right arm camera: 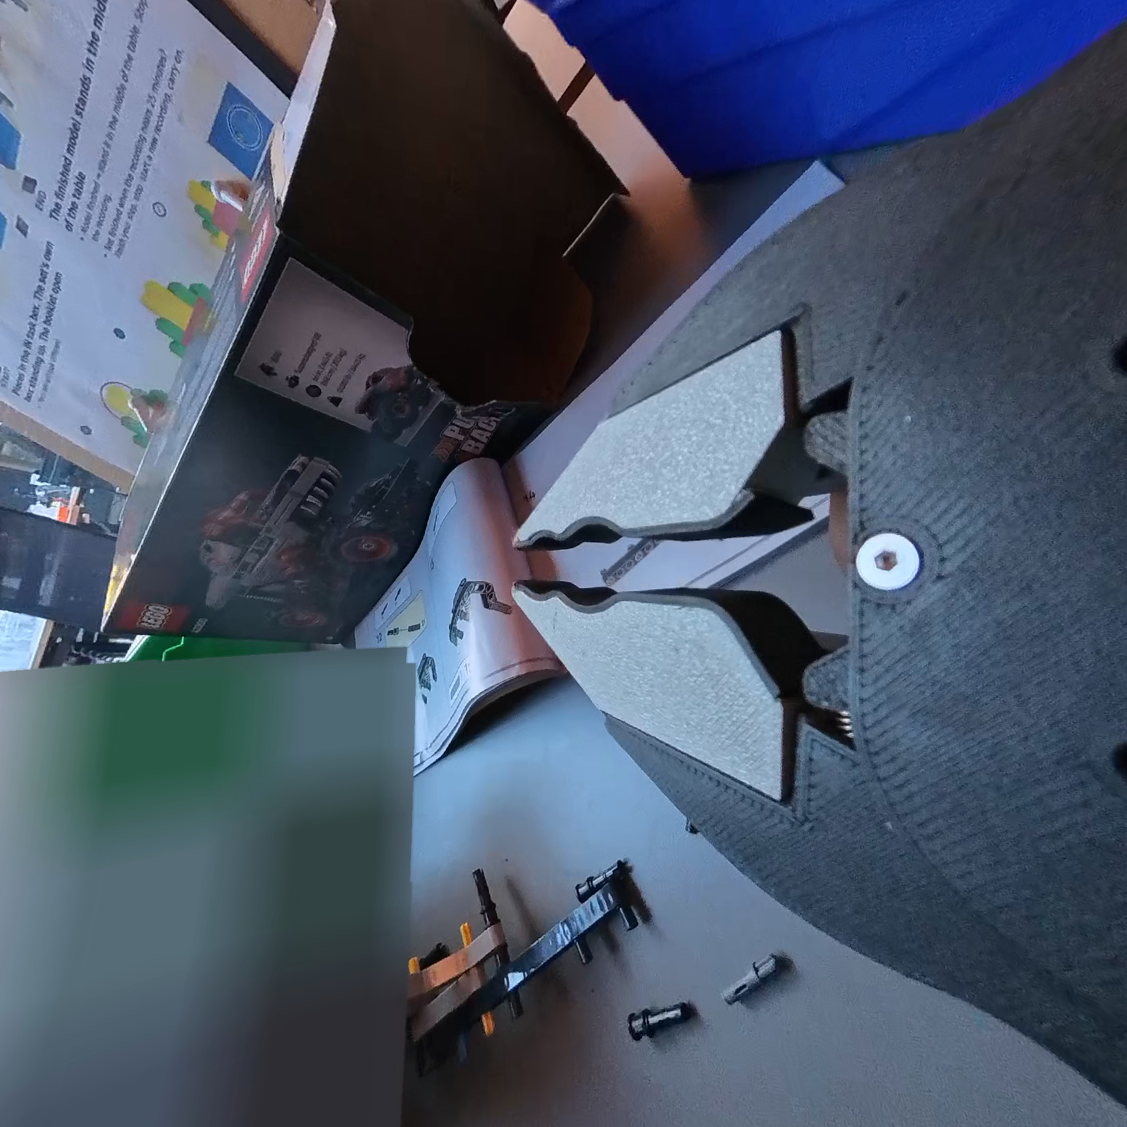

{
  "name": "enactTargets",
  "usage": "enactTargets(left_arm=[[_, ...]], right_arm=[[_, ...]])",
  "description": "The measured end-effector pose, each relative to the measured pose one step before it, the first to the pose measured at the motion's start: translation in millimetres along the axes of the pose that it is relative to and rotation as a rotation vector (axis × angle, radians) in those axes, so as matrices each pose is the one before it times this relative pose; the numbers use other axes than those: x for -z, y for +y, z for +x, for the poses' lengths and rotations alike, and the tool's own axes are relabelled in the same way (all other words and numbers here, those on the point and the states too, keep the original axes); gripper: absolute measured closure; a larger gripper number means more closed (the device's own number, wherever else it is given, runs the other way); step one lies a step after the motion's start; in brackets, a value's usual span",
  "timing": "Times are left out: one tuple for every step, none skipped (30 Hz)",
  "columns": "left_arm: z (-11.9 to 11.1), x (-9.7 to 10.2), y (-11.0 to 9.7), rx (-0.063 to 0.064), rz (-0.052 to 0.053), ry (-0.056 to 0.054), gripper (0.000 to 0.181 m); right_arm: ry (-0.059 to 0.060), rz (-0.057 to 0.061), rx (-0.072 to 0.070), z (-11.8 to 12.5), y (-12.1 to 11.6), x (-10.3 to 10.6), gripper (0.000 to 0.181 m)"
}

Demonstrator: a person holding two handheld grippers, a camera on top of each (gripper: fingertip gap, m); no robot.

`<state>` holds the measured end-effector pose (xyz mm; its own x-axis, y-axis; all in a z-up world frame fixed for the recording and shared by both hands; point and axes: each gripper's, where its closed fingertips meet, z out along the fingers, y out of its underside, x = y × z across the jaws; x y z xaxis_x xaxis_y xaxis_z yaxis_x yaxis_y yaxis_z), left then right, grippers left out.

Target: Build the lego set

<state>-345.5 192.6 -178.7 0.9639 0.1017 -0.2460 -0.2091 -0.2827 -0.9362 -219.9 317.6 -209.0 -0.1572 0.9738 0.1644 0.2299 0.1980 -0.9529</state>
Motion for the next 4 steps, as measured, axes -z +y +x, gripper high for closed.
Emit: enactTargets(left_arm=[[2.16,0.07,0.62,0.0232,-0.0051,0.0197,0.181],[2.21,0.45,-0.45,0.0197,0.0025,0.0185,0.181],[1.62,1.09,-1.85,0.0095,0.0078,0.0129,0.181],[-0.44,1.37,-2.90,0.0003,0.0141,-0.0024,0.181]], right_arm=[[-0.0036,-0.0028,-0.0046,-0.47,0.65,-0.64,0.175],[-0.0002,-0.0001,-0.0021,0.13,0.05,-0.05,0.175],[0.0028,0.0037,-0.0008,0.68,-0.44,0.20,0.175],[0.0035,0.0042,-0.0002,0.73,-0.70,0.30,0.176]])
